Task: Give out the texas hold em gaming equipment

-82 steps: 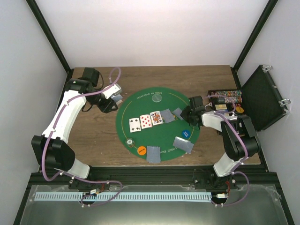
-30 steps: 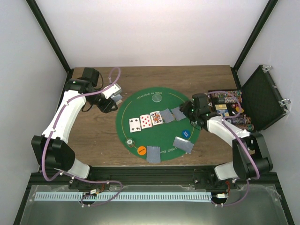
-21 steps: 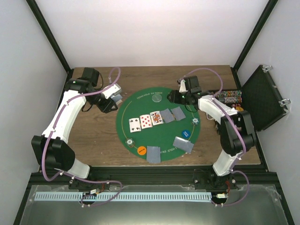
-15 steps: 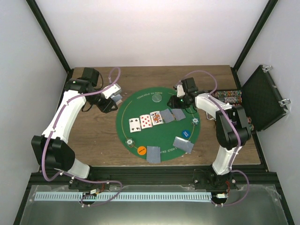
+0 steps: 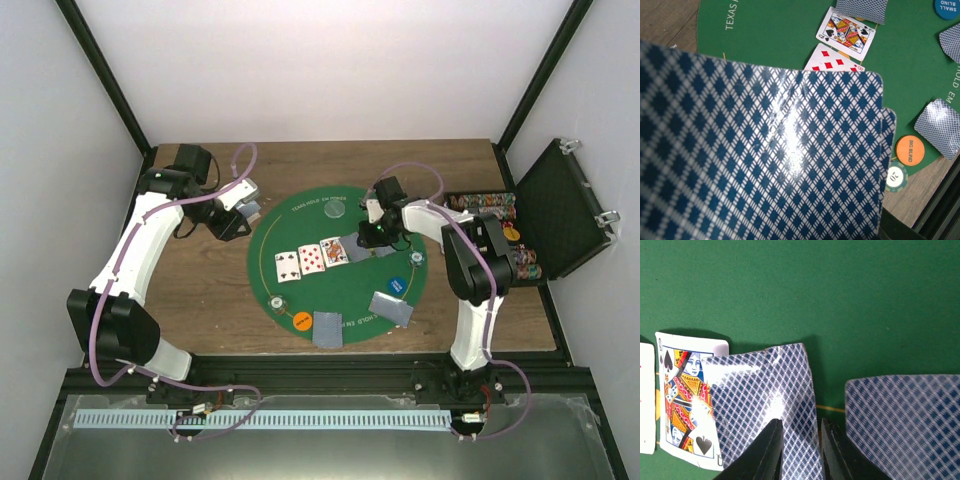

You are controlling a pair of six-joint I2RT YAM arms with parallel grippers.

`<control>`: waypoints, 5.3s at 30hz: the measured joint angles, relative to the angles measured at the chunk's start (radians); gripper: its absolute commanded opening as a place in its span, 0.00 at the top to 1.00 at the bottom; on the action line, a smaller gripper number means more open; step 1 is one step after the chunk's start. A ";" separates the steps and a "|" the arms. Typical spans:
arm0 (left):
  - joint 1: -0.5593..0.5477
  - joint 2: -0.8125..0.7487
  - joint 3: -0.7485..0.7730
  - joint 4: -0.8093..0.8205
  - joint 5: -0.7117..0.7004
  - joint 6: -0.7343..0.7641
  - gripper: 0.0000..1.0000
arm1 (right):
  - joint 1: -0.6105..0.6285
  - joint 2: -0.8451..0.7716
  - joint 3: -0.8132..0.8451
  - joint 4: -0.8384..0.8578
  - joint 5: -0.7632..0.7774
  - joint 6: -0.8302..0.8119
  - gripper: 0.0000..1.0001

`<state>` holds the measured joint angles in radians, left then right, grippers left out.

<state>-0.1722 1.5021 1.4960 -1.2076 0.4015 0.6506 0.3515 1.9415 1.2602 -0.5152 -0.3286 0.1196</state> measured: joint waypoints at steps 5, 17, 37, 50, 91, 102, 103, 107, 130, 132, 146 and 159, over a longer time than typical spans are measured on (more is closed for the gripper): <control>0.000 0.000 0.000 0.000 0.000 0.000 0.58 | 0.025 0.010 0.005 -0.002 0.022 -0.018 0.84; 0.000 0.000 0.000 0.000 0.000 0.000 0.58 | 0.030 -0.016 -0.019 0.009 0.043 0.016 0.99; 0.000 0.000 0.000 -0.001 0.003 0.001 0.58 | 0.030 -0.078 -0.049 0.023 0.075 0.066 0.97; 0.000 0.000 0.000 -0.001 0.003 0.004 0.58 | 0.004 -0.096 -0.024 -0.023 0.090 0.063 0.65; 0.001 0.000 -0.037 0.009 -0.006 0.006 0.57 | -0.134 0.011 0.053 -0.071 0.093 -0.067 0.98; 0.001 0.001 -0.198 0.073 -0.006 0.024 0.57 | -0.134 -0.019 0.048 -0.077 0.088 -0.071 0.74; 0.001 0.002 -0.221 0.085 -0.006 0.031 0.57 | -0.134 -0.024 0.048 -0.078 0.090 -0.070 0.71; 0.001 0.016 -0.291 0.150 -0.017 0.041 0.57 | -0.134 -0.058 0.048 -0.085 0.100 -0.072 0.65; 0.018 0.426 -0.200 0.459 -0.153 -0.045 0.49 | -0.134 -0.151 0.074 -0.138 0.121 -0.076 0.58; 0.018 0.444 -0.195 0.467 -0.163 -0.047 0.44 | -0.134 -0.151 0.074 -0.143 0.121 -0.076 0.57; 0.021 0.467 -0.175 0.491 -0.168 -0.028 0.19 | -0.134 -0.151 0.078 -0.154 0.121 -0.079 0.54; 0.028 0.461 -0.175 0.488 -0.146 0.000 0.10 | -0.134 -0.162 0.087 -0.158 0.121 -0.082 0.51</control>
<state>-0.1444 1.9629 1.3205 -0.7197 0.2558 0.6506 0.2173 1.7794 1.3476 -0.6727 -0.2081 0.0376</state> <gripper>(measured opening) 0.878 0.481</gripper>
